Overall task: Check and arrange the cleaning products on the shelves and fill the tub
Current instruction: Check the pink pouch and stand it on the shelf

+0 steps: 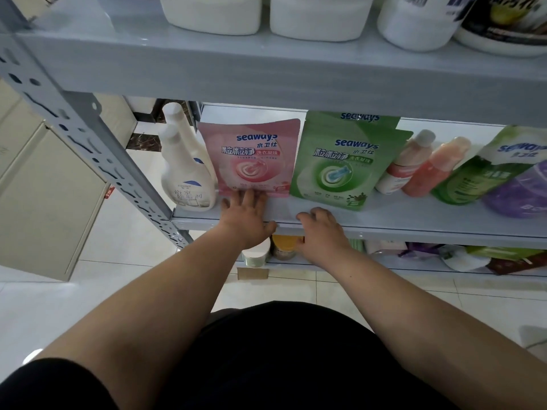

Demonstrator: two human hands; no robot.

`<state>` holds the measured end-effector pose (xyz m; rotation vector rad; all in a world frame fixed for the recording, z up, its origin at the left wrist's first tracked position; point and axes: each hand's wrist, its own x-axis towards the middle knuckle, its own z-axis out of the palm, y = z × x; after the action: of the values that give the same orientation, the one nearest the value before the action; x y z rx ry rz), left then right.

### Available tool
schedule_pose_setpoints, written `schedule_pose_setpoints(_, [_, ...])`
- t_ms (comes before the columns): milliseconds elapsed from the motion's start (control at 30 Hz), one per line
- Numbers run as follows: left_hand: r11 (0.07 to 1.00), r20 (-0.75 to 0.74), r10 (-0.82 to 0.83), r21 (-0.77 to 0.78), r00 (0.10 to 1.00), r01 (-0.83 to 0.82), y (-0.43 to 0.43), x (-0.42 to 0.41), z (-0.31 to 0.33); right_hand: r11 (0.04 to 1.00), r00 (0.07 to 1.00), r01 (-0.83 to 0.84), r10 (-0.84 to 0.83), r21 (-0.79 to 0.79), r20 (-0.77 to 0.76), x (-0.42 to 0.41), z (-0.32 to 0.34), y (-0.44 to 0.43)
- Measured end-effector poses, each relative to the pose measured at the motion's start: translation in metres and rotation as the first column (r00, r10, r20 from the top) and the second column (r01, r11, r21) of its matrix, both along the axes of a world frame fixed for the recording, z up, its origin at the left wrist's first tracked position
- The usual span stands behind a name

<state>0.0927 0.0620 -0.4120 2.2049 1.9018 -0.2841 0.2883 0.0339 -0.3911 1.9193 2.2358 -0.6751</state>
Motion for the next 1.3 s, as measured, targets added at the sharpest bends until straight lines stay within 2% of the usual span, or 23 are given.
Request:
schedule_pose_setpoints(200, [1.0,-0.029,-0.011,0.029,1.0,0.012,0.002,-0.004,-0.007,0.997,0.996,0.073,-0.072,0.008,-0.047,0.007,0.002,0.003])
schedule_pose_setpoints(500, [0.991,0.017,0.021,-0.132,1.0,-0.019,0.021,0.001,0.003,0.997,0.996,0.073,-0.075,-0.038,-0.054,0.008,0.004,0.003])
schedule_pose_setpoints(667, [0.987,0.001,-0.002,-0.163,1.0,0.002,0.019,-0.001,0.002,0.997,0.996,0.062,-0.065,-0.048,-0.06,0.009,0.006,-0.001])
schedule_pose_setpoints(967, [0.979,-0.03,-0.175,-0.107,0.984,0.171,-0.029,0.008,0.005,0.989,0.984,0.125,-0.134,-0.074,-0.117,0.026,0.011,-0.013])
schedule_pose_setpoints(1100, [0.981,0.026,-0.177,-0.074,0.984,0.179,-0.043,0.031,0.003,0.995,0.985,0.091,-0.097,-0.052,-0.145,0.049,0.007,-0.014])
schedule_pose_setpoints(1200, [0.99,0.096,-0.139,-0.014,0.986,0.141,-0.049,0.05,0.003,0.977,0.944,0.214,-0.213,-0.027,-0.252,0.075,0.008,-0.01])
schedule_pose_setpoints(1300, [0.994,0.179,-0.107,0.014,0.978,0.107,-0.059,0.07,0.007,0.924,0.843,0.383,-0.353,-0.009,-0.406,0.103,0.016,-0.003])
